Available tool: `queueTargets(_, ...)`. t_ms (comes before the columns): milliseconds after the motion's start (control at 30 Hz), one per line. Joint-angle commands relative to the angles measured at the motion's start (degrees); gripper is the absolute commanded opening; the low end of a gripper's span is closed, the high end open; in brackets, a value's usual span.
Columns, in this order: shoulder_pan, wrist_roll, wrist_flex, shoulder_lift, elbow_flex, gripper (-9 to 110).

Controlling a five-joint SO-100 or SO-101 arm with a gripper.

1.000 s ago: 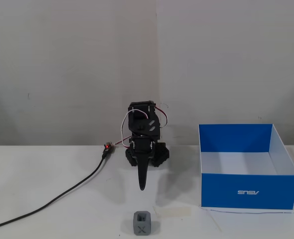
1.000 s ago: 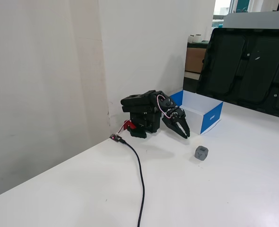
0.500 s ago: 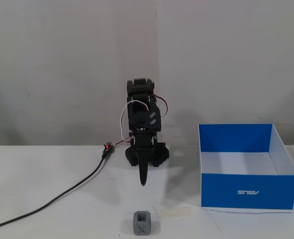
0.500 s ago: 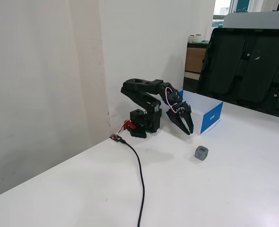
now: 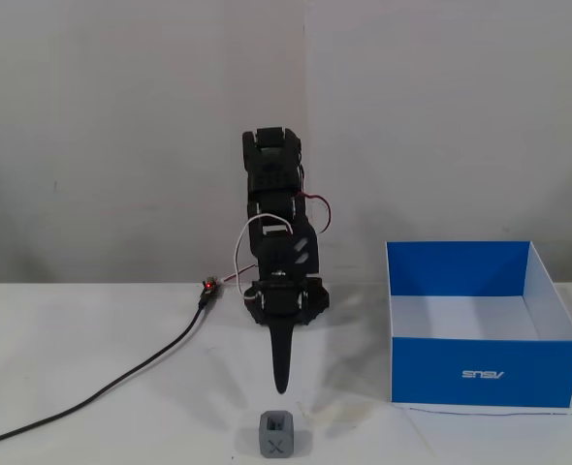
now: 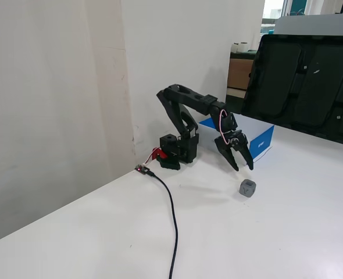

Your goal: Pick the gray block and keep it in the box.

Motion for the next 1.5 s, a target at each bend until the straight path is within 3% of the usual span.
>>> queueTargets(0,-0.7,1.5,-1.2,-4.6,-6.4,20)
queueTargets(867,2.0,5.4,-4.9,-25.6,-15.8,25)
queueTargets(1233,1.9,5.4,-4.9,-28.0,-17.3,20)
queueTargets(1467,2.2,5.4,-4.8,-28.4,-17.4,10)
